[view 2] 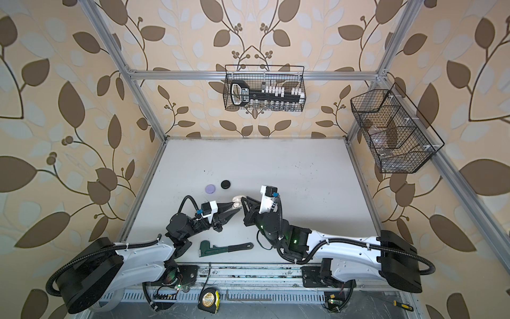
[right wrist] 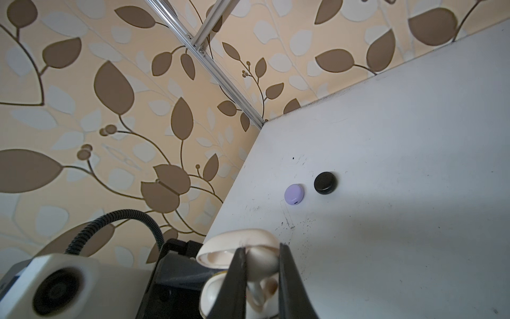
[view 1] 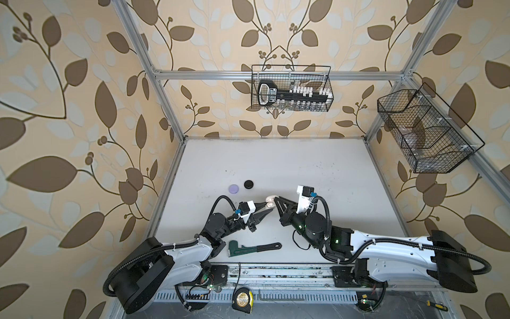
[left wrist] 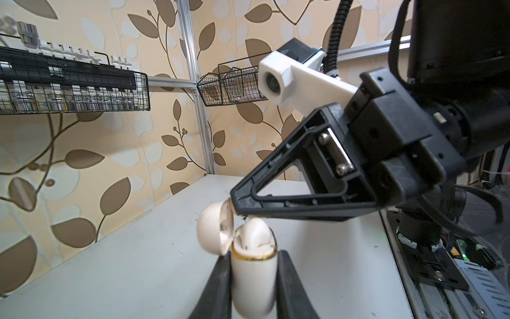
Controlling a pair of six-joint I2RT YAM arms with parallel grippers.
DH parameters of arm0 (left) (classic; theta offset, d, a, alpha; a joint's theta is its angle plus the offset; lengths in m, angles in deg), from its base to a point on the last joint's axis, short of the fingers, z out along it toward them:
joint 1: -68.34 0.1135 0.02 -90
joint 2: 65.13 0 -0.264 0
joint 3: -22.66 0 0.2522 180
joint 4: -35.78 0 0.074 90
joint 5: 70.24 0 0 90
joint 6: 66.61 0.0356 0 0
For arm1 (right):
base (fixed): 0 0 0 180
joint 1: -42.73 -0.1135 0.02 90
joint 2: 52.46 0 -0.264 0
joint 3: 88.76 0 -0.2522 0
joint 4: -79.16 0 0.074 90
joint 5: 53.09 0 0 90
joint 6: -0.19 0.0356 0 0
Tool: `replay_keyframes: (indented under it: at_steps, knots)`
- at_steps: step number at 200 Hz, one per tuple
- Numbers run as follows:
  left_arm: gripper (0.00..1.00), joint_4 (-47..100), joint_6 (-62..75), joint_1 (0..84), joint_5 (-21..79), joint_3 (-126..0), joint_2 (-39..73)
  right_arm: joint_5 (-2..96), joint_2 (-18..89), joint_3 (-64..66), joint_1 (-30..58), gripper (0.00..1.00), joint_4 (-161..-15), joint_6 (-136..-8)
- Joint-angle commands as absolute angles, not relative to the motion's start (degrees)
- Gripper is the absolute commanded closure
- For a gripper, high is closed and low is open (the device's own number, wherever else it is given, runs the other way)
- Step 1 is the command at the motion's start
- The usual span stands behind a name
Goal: Insert the wireless bluetooth earbuds into the charging case
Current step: 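Carry the earbud to the open cream case held by the left gripper, then lower the white earbud stem-first toward the case's empty slot with the right gripper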
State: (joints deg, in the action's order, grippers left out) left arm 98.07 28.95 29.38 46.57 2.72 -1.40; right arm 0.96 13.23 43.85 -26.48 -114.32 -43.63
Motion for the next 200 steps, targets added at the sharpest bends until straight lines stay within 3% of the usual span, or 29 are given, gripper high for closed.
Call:
replay_keyframes:
  at_steps: [1, 108, 172, 200]
  knots:
    - [1.0, 103.5, 28.7, 29.1, 48.0, 2.1, -3.6, -3.6, 13.6, 44.7, -26.7, 0.87, -113.8, -45.7]
    - [1.0, 103.5, 28.5, 29.0, 48.3, 2.2, -4.3, -3.5, 15.4, 44.5, -27.3, 0.86, -115.2, -46.3]
    - [1.0, 103.5, 28.6, 28.9, 47.8, 2.4, -4.5, -3.6, 14.5, 44.0, -28.1, 0.7, -115.6, -47.4]
    - [1.0, 103.5, 28.6, 28.9, 47.7, 2.3, -4.4, -3.8, 11.9, 43.8, -28.2, 0.68, -113.6, -48.1]
